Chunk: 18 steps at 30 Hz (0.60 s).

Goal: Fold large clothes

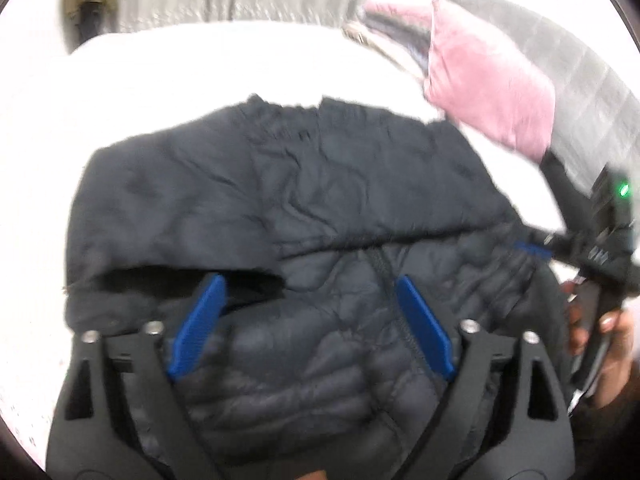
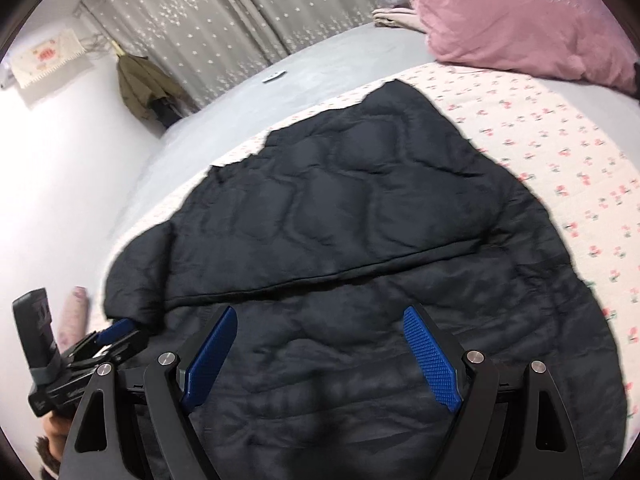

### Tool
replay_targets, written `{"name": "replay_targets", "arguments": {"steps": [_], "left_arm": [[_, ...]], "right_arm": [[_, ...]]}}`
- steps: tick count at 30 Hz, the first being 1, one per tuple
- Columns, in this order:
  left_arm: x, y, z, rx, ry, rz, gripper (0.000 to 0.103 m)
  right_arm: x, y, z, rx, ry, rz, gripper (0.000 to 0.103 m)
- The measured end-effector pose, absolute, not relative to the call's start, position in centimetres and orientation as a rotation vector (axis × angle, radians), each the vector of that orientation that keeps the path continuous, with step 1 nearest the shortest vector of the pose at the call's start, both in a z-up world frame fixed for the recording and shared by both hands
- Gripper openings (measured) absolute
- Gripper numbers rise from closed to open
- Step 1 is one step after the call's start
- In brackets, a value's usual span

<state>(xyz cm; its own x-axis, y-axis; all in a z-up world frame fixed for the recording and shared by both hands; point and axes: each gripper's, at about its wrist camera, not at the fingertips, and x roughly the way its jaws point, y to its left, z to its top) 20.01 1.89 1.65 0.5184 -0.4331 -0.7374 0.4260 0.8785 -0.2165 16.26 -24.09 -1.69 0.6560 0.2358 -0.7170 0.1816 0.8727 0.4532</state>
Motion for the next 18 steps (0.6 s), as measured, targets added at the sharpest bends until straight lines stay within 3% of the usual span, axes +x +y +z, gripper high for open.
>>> {"name": "replay_targets", "arguments": {"steps": [2,8,18], "left_arm": [[19.3,4.5,2.4,-0.083,0.825,-0.474,0.100],[20.8,12.2,-0.1,-0.234,0.820,-0.315,0.101],[21.0,20.5,-0.8,-0.399,0.739,-0.030,0.101]], "right_arm": [[16.4,-23.0,-1.1,0.494,0.850,0.045,0.086],[18.2,-17.7,0.4,0.329,0.843,0.093,0.086],[22.4,4.9,1.1,-0.251,0.791,0.365,0.086]]}}
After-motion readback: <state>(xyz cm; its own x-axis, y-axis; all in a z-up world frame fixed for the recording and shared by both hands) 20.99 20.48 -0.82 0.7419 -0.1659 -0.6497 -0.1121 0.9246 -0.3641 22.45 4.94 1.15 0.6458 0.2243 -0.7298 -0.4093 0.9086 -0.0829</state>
